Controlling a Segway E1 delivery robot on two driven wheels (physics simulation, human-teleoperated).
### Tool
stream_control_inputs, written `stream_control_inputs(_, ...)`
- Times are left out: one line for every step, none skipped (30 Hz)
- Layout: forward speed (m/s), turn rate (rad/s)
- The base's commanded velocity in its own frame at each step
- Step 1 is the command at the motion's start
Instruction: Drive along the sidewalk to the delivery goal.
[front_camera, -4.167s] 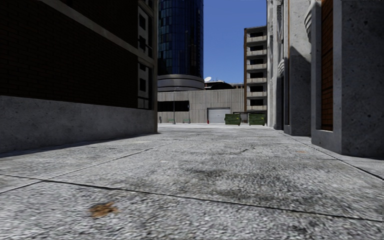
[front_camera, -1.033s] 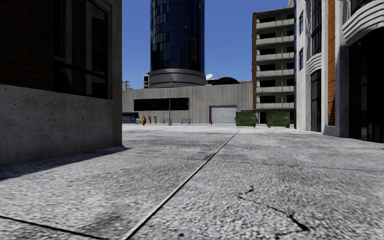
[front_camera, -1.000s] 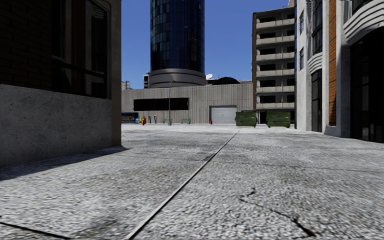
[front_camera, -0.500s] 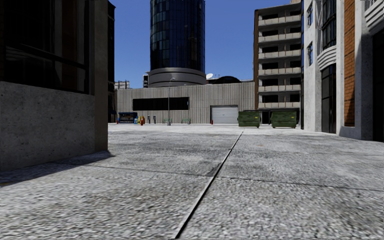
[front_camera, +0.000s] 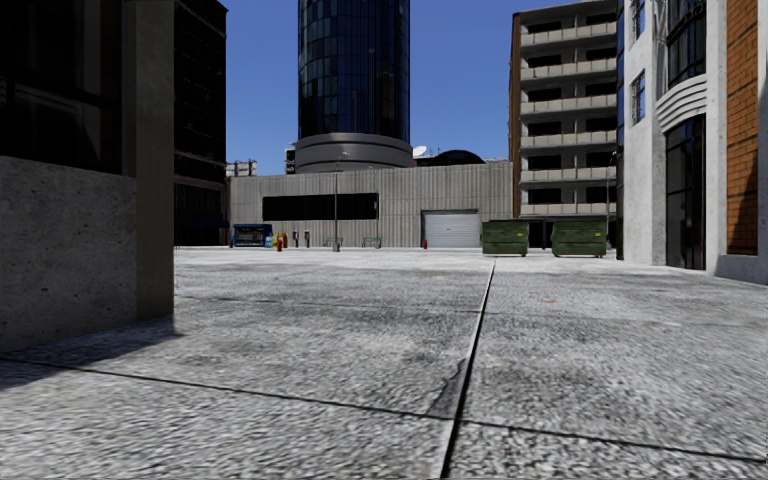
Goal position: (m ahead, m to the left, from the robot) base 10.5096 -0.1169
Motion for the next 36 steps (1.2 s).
stream_control_inputs(2.0,0.0)
stream_control_inputs(2.0,0.0)
stream_control_inputs(2.0,0.0)
stream_control_inputs(2.0,0.0)
stream_control_inputs(2.0,0.0)
stream_control_inputs(2.0,0.0)
stream_control_inputs(2.0,0.0)
stream_control_inputs(2.0,0.0)
stream_control_inputs(2.0,0.0)
stream_control_inputs(2.0,-0.12)
stream_control_inputs(2.0,-0.27)
stream_control_inputs(2.0,-0.3)
stream_control_inputs(2.0,-0.31)
stream_control_inputs(2.0,-0.31)
stream_control_inputs(2.0,-0.31)
stream_control_inputs(2.0,-0.31)
stream_control_inputs(2.0,-0.31)
stream_control_inputs(2.0,-0.31)
stream_control_inputs(2.0,-0.31)
stream_control_inputs(2.0,-0.31)
stream_control_inputs(2.0,-0.31)
stream_control_inputs(2.0,-0.31)
stream_control_inputs(2.0,-0.31)
stream_control_inputs(2.0,-0.31)
stream_control_inputs(2.0,-0.31)
stream_control_inputs(2.0,-0.31)
stream_control_inputs(2.0,-0.31)
stream_control_inputs(2.0,-0.31)
stream_control_inputs(2.0,-0.25)
stream_control_inputs(2.0,-0.2)
stream_control_inputs(2.0,-0.11)
stream_control_inputs(2.0,-0.11)
stream_control_inputs(2.0,0.0)
stream_control_inputs(2.0,0.0)
stream_control_inputs(2.0,0.0)
stream_control_inputs(2.0,0.0)
